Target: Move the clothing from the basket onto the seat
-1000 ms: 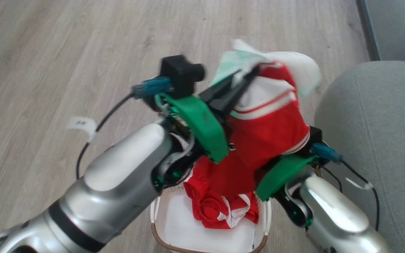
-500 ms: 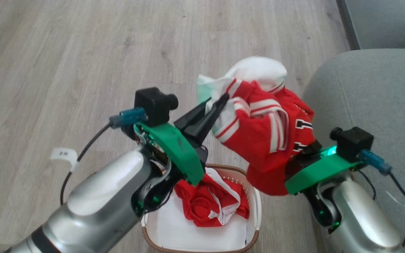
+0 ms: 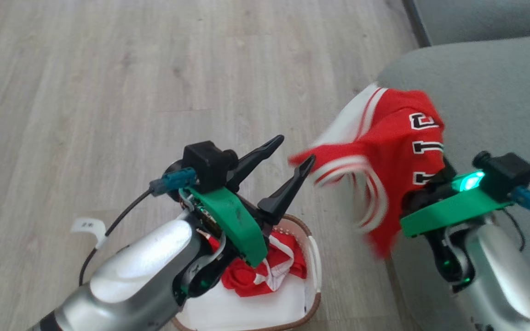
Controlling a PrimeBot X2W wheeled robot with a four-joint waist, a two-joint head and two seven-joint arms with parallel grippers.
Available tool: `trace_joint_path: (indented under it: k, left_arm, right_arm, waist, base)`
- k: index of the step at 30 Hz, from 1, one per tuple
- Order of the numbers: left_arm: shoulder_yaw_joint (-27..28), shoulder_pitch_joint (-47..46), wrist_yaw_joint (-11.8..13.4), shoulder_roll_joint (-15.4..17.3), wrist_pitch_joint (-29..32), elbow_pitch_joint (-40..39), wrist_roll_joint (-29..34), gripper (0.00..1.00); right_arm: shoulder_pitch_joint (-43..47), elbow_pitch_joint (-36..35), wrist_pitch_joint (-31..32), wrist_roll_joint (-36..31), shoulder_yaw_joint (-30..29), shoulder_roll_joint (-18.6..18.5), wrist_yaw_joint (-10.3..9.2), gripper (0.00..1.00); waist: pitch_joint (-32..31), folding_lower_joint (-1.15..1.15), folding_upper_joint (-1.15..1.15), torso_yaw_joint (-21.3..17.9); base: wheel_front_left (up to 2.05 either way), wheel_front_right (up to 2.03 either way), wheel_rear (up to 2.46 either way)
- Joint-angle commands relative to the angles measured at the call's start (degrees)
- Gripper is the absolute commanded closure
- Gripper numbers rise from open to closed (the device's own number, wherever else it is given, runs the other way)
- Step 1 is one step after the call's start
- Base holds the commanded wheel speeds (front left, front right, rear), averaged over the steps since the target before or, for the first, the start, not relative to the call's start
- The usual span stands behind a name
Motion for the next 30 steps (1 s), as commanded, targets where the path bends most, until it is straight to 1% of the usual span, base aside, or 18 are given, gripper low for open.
trace_joint_path:
  k: [1,9,15,16,23,30]
  left_arm:
    - [2.25,-2.04,0.45,1.71,-0.84,-1.59,0.88,0.00]
    - [1.43,-1.77,0.13,3.29,-2.41,-0.33,2.94,0.00]
    - [1.27,-2.09,-0.06,4.01,-3.69,0.31,4.14,0.00]
    - [1.27,-2.09,-0.06,4.01,-3.69,0.31,4.14,0.00]
    - [1.26,-3.08,-0.19,5.05,-5.07,1.23,5.86,0.00]
    - [1.29,-3.65,-0.18,5.12,-6.14,2.03,6.73,0.00]
  right_arm:
    - [-2.05,-2.85,-0.43,-0.56,0.13,-0.76,-0.01,1.00]
    - [-2.63,-6.13,-0.43,-0.70,-1.01,-2.77,-0.01,1.00]
    - [-2.46,-8.90,-0.44,-0.26,-1.86,-3.27,-0.01,1.00]
    - [-2.46,-8.90,-0.44,-0.26,-1.86,-3.27,-0.01,1.00]
    - [-1.56,-11.13,-0.44,-0.87,-1.90,-2.95,-0.01,1.00]
    - [-0.03,-13.56,-0.44,-1.39,-2.96,-1.59,-0.01,1.00]
  waist:
    - [0.52,0.00,0.00,-1.98]
    - [1.90,0.00,0.00,-9.42]
    - [3.46,0.00,0.00,-15.16]
    - [3.46,0.00,0.00,-15.16]
    - [5.68,0.00,0.00,-21.11]
    - [7.27,0.00,0.00,-26.20]
  base:
    - [0.00,0.00,0.00]
    - [0.00,0.00,0.00]
    - [0.00,0.00,0.00]
    - [0.00,0.00,0.00]
    - [0.00,0.00,0.00]
    - [0.00,0.00,0.00]
